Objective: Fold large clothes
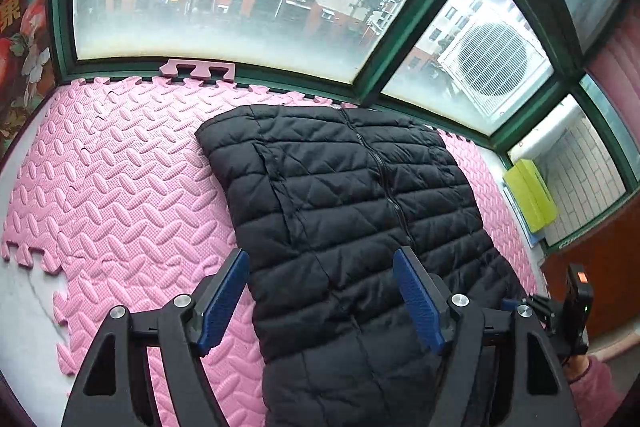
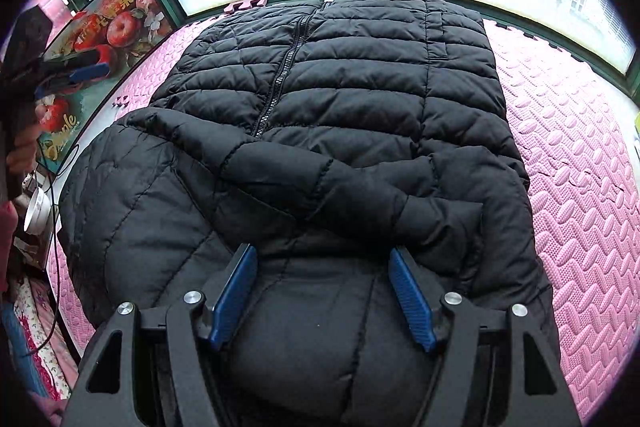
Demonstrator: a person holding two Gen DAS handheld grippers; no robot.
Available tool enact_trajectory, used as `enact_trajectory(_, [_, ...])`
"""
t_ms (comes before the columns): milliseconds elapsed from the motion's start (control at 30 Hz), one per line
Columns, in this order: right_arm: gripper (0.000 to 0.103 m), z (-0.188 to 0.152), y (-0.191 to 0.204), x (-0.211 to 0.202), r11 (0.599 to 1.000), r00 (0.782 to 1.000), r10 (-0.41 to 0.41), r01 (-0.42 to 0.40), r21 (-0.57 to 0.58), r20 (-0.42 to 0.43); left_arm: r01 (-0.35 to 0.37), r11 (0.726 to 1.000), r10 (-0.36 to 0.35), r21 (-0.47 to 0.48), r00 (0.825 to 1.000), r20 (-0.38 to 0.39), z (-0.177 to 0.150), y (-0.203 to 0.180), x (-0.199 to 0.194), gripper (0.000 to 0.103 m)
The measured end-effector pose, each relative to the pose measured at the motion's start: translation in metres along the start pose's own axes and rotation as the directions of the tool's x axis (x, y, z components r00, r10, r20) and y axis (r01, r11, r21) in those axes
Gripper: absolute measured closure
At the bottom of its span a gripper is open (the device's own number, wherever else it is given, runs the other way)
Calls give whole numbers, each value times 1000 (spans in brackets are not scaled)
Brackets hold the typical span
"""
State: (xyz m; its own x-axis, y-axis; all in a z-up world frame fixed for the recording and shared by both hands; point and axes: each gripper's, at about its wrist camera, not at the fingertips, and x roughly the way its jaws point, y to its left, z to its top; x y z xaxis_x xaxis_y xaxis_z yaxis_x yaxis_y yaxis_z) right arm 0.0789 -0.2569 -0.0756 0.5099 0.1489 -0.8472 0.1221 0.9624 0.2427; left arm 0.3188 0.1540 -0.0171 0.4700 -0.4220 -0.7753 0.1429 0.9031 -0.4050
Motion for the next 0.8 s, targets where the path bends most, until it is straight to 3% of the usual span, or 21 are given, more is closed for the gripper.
enact_trajectory(100, [28,1,0,1,1000,1000,1,-1,-7,-3,-37,994,32,-102,998,-47,36,38,42,24])
enact_trajectory(233, [28,2,-1,2,1000,1000,13,-13,-10,-8,-110,977,88,-184,988,-125,52,77,95,24])
enact_trajectory(300, [27,2,-1,2,1000,1000,18,-18,-14,-10,-84,969,52,-231,989,-140,52,90,113,26])
enact_trajectory(333, [27,2,-1,2,1000,1000,20,-20,-16,-10,-60,971,31,-231,991,-127,51,92,117,36])
enact_trajectory(367, [27,2,-2,2,1000,1000,22,-22,-19,-11,-38,978,16,-205,994,-107,52,91,118,61])
enact_trajectory(467, [27,3,-1,3,999,1000,25,-25,-26,-17,-86,993,81,-77,994,-68,62,73,114,86])
enact_trajectory(600, [27,5,0,1,999,999,29,-29,-30,-28,-123,992,123,3,991,46,71,53,98,87])
enact_trajectory(700, [27,4,3,5,999,1000,22,-23,-36,-18,-263,964,264,28,961,-85,63,59,134,73])
enact_trajectory(733, [26,4,5,9,999,1000,13,-14,-33,-16,-291,956,292,24,952,-91,61,58,139,64])
enact_trajectory(800, [26,2,12,12,998,1000,-14,13,-61,-16,-314,949,314,7,948,-59,63,52,127,61])
